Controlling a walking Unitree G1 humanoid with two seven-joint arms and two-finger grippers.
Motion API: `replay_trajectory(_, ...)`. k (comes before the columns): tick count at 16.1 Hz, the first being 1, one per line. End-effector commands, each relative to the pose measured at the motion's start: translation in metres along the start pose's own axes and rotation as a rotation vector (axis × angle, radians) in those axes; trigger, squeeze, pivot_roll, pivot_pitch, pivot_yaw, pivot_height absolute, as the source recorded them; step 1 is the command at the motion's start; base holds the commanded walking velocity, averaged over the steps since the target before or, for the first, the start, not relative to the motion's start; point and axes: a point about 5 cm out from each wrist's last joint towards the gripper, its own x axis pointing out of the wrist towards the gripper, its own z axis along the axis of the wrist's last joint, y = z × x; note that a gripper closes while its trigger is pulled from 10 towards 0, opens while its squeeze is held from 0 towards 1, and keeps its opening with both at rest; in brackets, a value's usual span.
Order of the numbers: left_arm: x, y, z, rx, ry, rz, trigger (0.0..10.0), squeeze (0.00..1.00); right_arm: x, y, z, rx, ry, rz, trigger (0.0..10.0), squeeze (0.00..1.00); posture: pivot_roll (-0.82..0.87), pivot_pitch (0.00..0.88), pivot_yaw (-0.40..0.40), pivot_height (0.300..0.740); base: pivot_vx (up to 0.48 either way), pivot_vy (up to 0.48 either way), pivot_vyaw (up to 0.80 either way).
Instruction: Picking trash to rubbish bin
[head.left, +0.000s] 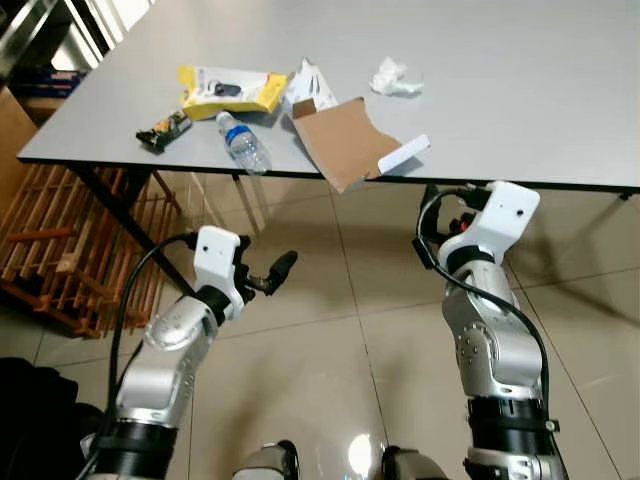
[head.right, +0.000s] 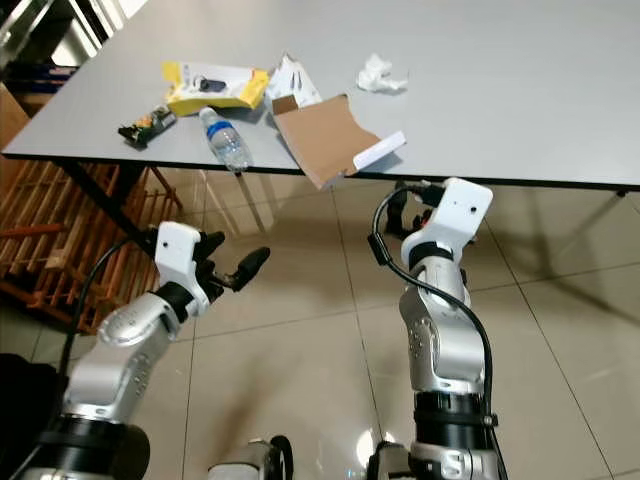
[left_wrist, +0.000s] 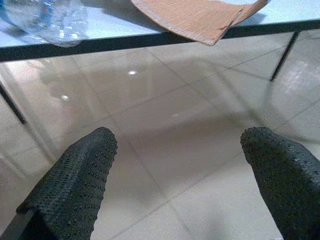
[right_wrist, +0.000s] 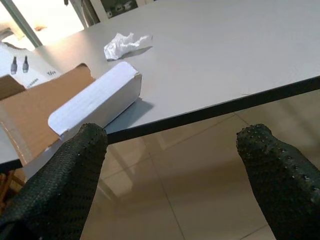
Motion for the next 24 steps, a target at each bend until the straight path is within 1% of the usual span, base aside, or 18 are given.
replay_trajectory(1, -0.004, -0.001, 0.009, -0.021, -0.001, -0.056, 10.0, 0.0, 0.003, 0.006, 0.0, 0.015, 0.002, 0.032, 10.0, 0.0, 0.06, 0.21, 0.098, 0.74, 0.0, 0.0, 0.0)
replay_trajectory(3, -0.007, -0.013, 0.012, -0.076, 0.002, -0.138, 10.0, 0.0, 0.005, 0.008, 0.001, 0.019, 0.0, 0.038, 10.0, 0.0, 0.07, 0.216, 0.097, 0.74, 0.0, 0.0, 0.0)
replay_trajectory(4, -0.007, -0.017, 0.012, -0.091, 0.011, -0.198, 10.0, 0.0, 0.006, 0.008, 0.001, 0.02, -0.001, 0.039, 10.0, 0.0, 0.07, 0.219, 0.096, 0.74, 0.0, 0.0, 0.0)
replay_trajectory(5, -0.015, -0.027, 0.015, -0.095, 0.03, -0.289, 10.0, 0.0, 0.008, 0.008, 0.001, 0.021, 0.001, 0.042, 10.0, 0.0, 0.07, 0.222, 0.096, 0.74, 0.0, 0.0, 0.0)
replay_trajectory(6, -0.018, -0.03, 0.017, -0.083, 0.035, -0.318, 10.0, 0.0, 0.008, 0.008, 0.0, 0.021, 0.002, 0.043, 10.0, 0.0, 0.07, 0.222, 0.096, 0.74, 0.0, 0.0, 0.0)
replay_trajectory(8, -0.026, -0.032, 0.019, -0.035, 0.061, -0.356, 10.0, 0.0, 0.007, 0.009, -0.001, 0.024, 0.006, 0.047, 10.0, 0.0, 0.08, 0.227, 0.096, 0.74, 0.0, 0.0, 0.0)
replay_trajectory(10, -0.028, -0.027, 0.02, -0.004, 0.073, -0.327, 10.0, 0.0, 0.007, 0.011, -0.003, 0.035, 0.01, 0.056, 10.0, 0.0, 0.08, 0.228, 0.098, 0.74, 0.0, 0.0, 0.0)
replay_trajectory(12, -0.026, -0.027, 0.022, -0.011, 0.068, -0.307, 10.0, 0.0, 0.01, 0.016, -0.004, 0.057, 0.018, 0.084, 10.0, 0.0, 0.09, 0.235, 0.099, 0.74, 0.0, 0.0, 0.0)
replay_trajectory(13, -0.028, -0.028, 0.024, -0.016, 0.073, -0.314, 10.0, 0.0, 0.012, 0.018, -0.003, 0.07, 0.02, 0.093, 10.0, 0.0, 0.09, 0.239, 0.097, 0.74, 0.0, 0.0, 0.0)
replay_trajectory(15, -0.031, -0.029, 0.026, -0.013, 0.082, -0.327, 10.0, 0.0, 0.015, 0.02, -0.001, 0.065, 0.016, 0.099, 10.0, 0.0, 0.1, 0.251, 0.097, 0.74, 0.0, 0.0, 0.0)
replay_trajectory(16, -0.033, -0.027, 0.029, 0.004, 0.082, -0.331, 10.0, 0.0, 0.016, 0.021, 0.0, 0.063, 0.014, 0.105, 10.0, 0.0, 0.11, 0.256, 0.098, 0.74, 0.0, 0.0, 0.0)
replay_trajectory(18, -0.034, -0.018, 0.035, 0.03, 0.074, -0.308, 10.0, 0.0, 0.016, 0.021, -0.001, 0.062, 0.014, 0.108, 10.0, 0.0, 0.11, 0.257, 0.099, 0.74, 0.0, 0.0, 0.0)
replay_trajectory(19, -0.033, -0.012, 0.042, 0.02, 0.042, -0.273, 10.0, 0.0, 0.017, 0.021, -0.002, 0.064, 0.014, 0.11, 10.0, 0.0, 0.11, 0.257, 0.1, 0.74, 0.0, 0.0, 0.0)
replay_trajectory(20, -0.032, -0.011, 0.046, 0.013, 0.018, -0.261, 10.0, 0.0, 0.017, 0.021, -0.003, 0.064, 0.016, 0.11, 10.0, 0.0, 0.11, 0.255, 0.1, 0.74, 0.0, 0.0, 0.0)
replay_trajectory(22, -0.029, -0.013, 0.054, 0.007, -0.031, -0.243, 10.0, 0.0, 0.016, 0.021, -0.005, 0.063, 0.018, 0.11, 10.0, 0.0, 0.11, 0.254, 0.1, 0.74, 0.0, 0.0, 0.0)
replay_trajectory(24, -0.028, -0.015, 0.057, -0.005, -0.049, -0.235, 10.0, 0.0, 0.016, 0.02, -0.005, 0.06, 0.018, 0.109, 10.0, 0.0, 0.11, 0.254, 0.1, 0.74, 0.0, 0.0, 0.0)
